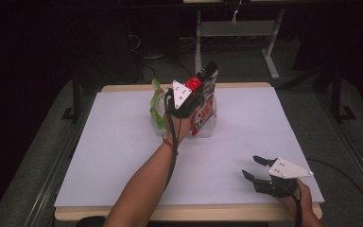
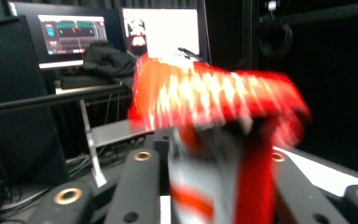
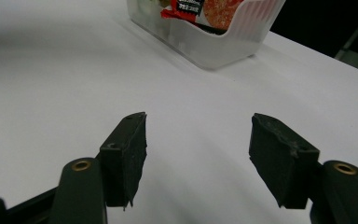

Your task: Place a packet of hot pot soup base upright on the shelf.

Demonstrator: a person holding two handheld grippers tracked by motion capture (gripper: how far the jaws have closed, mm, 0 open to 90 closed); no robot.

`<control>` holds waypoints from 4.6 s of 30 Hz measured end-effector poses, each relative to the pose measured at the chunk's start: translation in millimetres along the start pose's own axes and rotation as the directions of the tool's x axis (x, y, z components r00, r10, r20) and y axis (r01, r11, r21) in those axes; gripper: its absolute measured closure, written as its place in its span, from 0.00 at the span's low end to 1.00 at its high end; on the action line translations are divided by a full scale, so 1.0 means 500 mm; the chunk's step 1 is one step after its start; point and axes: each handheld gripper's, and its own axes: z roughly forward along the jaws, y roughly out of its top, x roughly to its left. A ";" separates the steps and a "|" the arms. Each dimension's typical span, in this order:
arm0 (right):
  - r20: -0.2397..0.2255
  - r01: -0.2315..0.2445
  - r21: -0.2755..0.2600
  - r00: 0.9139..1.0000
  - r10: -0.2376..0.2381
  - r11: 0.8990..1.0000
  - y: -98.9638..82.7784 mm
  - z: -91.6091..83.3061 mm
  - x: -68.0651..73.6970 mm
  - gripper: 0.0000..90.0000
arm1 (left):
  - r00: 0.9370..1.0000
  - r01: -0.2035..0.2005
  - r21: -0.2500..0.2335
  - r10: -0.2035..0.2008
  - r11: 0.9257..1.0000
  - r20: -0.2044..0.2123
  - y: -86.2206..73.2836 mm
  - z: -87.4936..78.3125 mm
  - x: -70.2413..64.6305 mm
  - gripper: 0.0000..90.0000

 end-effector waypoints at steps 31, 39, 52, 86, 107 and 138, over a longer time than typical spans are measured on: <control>-0.021 0.002 0.034 1.000 -0.001 0.999 -0.004 0.010 0.006 0.39 | 0.922 -0.280 0.284 0.174 0.917 0.346 -0.143 -0.090 0.026 0.90; -0.015 -0.002 0.035 1.000 0.003 0.999 -0.007 0.006 0.005 0.40 | 0.929 -0.202 0.299 0.086 0.933 0.360 -0.150 -0.084 0.040 0.92; -0.012 0.004 0.043 1.000 -0.003 0.999 -0.005 0.009 0.010 0.40 | 0.926 -0.243 0.319 0.121 0.916 0.357 -0.147 -0.080 0.033 0.97; 0.001 0.004 0.036 1.000 -0.004 0.999 0.002 0.008 0.003 0.41 | 0.908 -0.251 0.274 0.127 0.928 0.400 -0.097 -0.154 0.061 0.63; 0.019 0.002 0.032 1.000 -0.003 0.999 0.005 0.008 -0.001 0.41 | 0.904 -0.286 0.307 0.149 0.908 0.401 -0.083 -0.209 0.079 0.48; 0.035 0.001 0.007 0.999 -0.001 1.000 0.010 -0.001 -0.007 0.35 | 0.942 -0.270 0.388 0.158 0.881 0.295 -0.118 -0.329 0.141 0.32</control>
